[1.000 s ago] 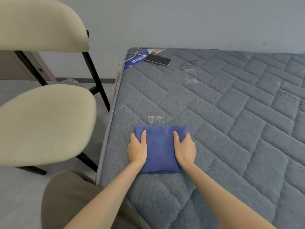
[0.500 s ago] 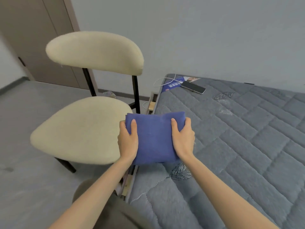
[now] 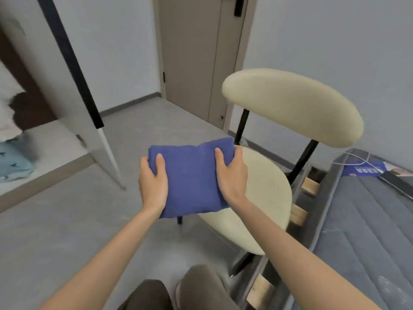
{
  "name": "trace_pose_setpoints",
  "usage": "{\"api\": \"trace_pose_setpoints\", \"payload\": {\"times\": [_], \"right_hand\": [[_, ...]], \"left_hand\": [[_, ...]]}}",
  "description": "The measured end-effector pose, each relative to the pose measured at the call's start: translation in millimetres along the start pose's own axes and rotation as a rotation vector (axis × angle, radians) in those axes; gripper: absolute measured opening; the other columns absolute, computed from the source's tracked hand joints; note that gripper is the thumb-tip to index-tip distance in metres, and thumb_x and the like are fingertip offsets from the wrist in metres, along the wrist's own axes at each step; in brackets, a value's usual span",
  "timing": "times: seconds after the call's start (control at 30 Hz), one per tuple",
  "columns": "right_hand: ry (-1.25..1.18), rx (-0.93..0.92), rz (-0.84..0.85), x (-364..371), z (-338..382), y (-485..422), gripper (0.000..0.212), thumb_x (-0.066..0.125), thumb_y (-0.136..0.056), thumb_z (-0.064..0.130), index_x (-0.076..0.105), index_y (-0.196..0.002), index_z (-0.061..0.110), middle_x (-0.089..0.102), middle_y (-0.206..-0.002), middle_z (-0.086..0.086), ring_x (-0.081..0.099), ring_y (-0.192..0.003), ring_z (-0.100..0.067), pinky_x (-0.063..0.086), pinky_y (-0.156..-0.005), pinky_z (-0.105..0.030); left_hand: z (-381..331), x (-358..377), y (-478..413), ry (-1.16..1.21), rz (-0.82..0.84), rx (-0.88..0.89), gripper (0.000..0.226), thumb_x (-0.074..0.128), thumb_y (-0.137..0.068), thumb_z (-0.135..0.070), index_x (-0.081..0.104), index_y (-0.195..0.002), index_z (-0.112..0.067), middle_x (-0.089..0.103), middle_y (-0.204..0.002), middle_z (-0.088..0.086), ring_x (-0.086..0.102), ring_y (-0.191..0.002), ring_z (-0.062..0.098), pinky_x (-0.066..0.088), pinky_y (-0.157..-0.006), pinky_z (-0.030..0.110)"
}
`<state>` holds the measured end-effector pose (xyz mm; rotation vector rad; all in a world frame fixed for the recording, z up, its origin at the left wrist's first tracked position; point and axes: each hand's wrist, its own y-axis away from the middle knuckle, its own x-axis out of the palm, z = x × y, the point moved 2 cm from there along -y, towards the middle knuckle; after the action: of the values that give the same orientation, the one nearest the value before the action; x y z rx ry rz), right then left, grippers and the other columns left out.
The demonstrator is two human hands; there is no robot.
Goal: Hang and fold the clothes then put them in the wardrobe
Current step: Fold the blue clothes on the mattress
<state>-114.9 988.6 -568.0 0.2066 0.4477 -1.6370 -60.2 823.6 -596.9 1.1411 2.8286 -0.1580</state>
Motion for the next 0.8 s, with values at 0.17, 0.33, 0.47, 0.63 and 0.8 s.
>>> {"api": "trace_pose_setpoints", "payload": {"times": [0.17, 0.33, 0.47, 0.63, 0.8], "right_hand": [[-0.032, -0.033, 0.137, 118, 54, -19, 0.027, 0.046, -0.094, 0.047, 0.04, -0.089, 0.021, 0.058, -0.077, 0.006, 0.057, -0.073, -0.017, 0.044, -0.064, -0.034], [-0.05, -0.095, 0.237, 187, 143, -21, 0.027, 0.046, -0.094, 0.047, 0.041, -0.085, 0.022, 0.057, -0.073, 0.008, 0.055, -0.067, -0.01, 0.037, -0.057, -0.027], [-0.071, -0.176, 0.306, 211, 248, -11, 0.028, 0.047, -0.094, 0.048, 0.044, -0.085, 0.021, 0.057, -0.071, 0.008, 0.055, -0.065, -0.01, 0.036, -0.055, -0.027], [-0.13, -0.29, 0.428, 222, 407, 1, 0.029, 0.047, -0.094, 0.047, 0.048, -0.093, 0.018, 0.059, -0.077, 0.007, 0.058, -0.072, -0.014, 0.043, -0.063, -0.031], [-0.191, -0.407, 0.497, 235, 556, 12, 0.03, 0.048, -0.094, 0.046, 0.045, -0.085, 0.017, 0.055, -0.075, 0.006, 0.054, -0.069, -0.014, 0.039, -0.062, -0.029]], "left_hand": [[6, -78, -87, 0.005, -0.137, -0.047, 0.02, 0.041, -0.097, -0.043, 0.045, -0.093, -0.025, 0.055, -0.083, -0.013, 0.055, -0.075, 0.005, 0.043, -0.065, 0.023], [-36, -160, -137, 0.03, -0.257, -0.067, 0.014, 0.042, -0.097, -0.042, 0.045, -0.091, -0.03, 0.056, -0.084, -0.013, 0.056, -0.077, 0.006, 0.046, -0.069, 0.027], [-107, -230, -154, 0.07, -0.369, -0.043, 0.014, 0.043, -0.098, -0.038, 0.045, -0.095, -0.024, 0.055, -0.085, -0.013, 0.055, -0.077, 0.004, 0.044, -0.067, 0.021], [-229, -322, -173, 0.09, -0.479, 0.009, 0.02, 0.041, -0.099, -0.037, 0.044, -0.096, -0.018, 0.052, -0.083, -0.01, 0.053, -0.076, 0.008, 0.042, -0.068, 0.025], [-345, -407, -195, 0.097, -0.559, 0.099, 0.019, 0.04, -0.1, -0.036, 0.041, -0.084, -0.026, 0.049, -0.079, -0.009, 0.05, -0.068, 0.002, 0.04, -0.062, 0.02]]}}
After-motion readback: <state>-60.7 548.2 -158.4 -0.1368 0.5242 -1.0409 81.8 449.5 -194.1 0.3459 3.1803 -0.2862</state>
